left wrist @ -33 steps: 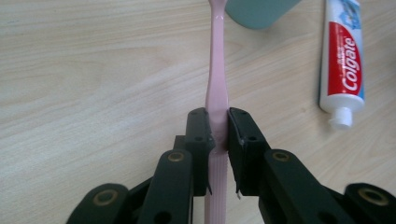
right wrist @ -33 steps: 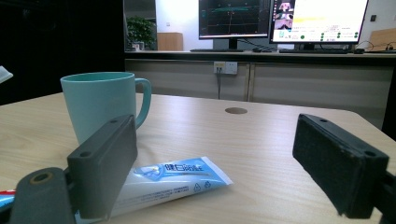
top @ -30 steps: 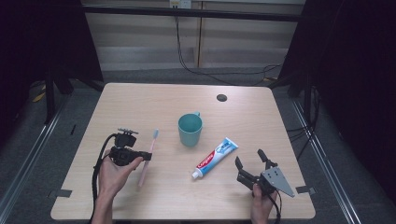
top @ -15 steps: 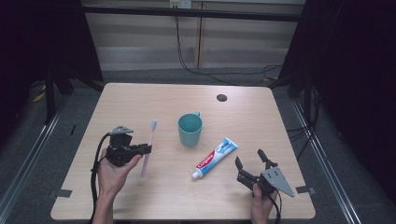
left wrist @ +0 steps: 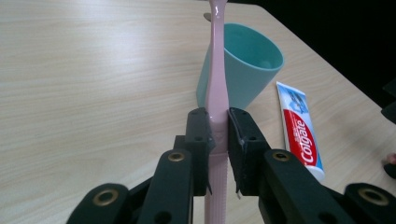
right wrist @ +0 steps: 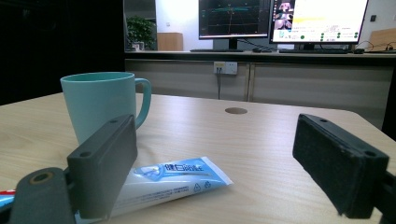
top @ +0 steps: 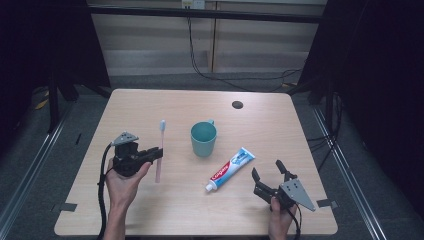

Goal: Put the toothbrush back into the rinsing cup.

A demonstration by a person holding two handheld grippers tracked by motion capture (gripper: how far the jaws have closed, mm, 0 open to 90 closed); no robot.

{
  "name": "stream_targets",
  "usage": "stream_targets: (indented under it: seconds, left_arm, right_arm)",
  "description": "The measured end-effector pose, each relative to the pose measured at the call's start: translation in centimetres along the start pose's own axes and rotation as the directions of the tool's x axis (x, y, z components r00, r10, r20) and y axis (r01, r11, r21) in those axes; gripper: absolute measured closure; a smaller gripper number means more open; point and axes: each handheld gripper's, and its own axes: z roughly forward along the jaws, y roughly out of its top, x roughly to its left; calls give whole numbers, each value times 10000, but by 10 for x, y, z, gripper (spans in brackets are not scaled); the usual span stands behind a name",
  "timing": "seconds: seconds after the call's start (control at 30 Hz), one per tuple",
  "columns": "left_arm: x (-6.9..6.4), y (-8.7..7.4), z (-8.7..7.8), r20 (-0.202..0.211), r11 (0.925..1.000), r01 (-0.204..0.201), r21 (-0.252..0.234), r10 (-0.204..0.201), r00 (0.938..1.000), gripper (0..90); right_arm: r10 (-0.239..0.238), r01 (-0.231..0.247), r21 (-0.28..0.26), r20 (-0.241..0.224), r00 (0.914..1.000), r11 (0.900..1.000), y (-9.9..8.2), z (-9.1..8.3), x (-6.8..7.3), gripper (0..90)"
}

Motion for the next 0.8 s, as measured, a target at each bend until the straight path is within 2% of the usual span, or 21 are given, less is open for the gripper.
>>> stream_targets:
  seconds: [0.1, 0.2, 0.37, 0.47, 0.53, 0.73, 0.8]
  left_arm:
    - [0, -1, -1, 133, 9988, -209, -437, 215, 9997, 791]
    - [-2, -1, -4, 65, 9957, -323, -869, 330, 9994, 792]
    - [-3, 3, -8, 171, 9899, -501, -1325, 528, 9985, 792]
    - [-4, 7, -13, 678, 9828, -373, -1810, 503, 9964, 791]
    - [-5, 9, -14, 727, 9775, -348, -2083, 510, 9960, 791]
    - [-11, 12, -12, 810, 9624, -643, -2641, 886, 9928, 791]
    - [-15, 15, -11, 789, 9607, -830, -2649, 1074, 9911, 791]
  right_arm:
    - [2, -2, 0, 5, 10000, 10000, 0, 0, 0, 133]
    - [2, -2, 0, -4, 10000, 10000, 0, 0, 0, 133]
    - [4, -4, 1, -1, 10000, 10000, 0, 0, 0, 132]
    - [1, -1, 0, -1, 10000, 10000, 0, 0, 0, 133]
    - [2, -2, 0, -2, 10000, 10000, 0, 0, 0, 132]
    - [0, 0, 2, -1, 10000, 10000, 0, 0, 0, 133]
    - [-7, 7, -1, 0, 10000, 10000, 0, 0, 0, 133]
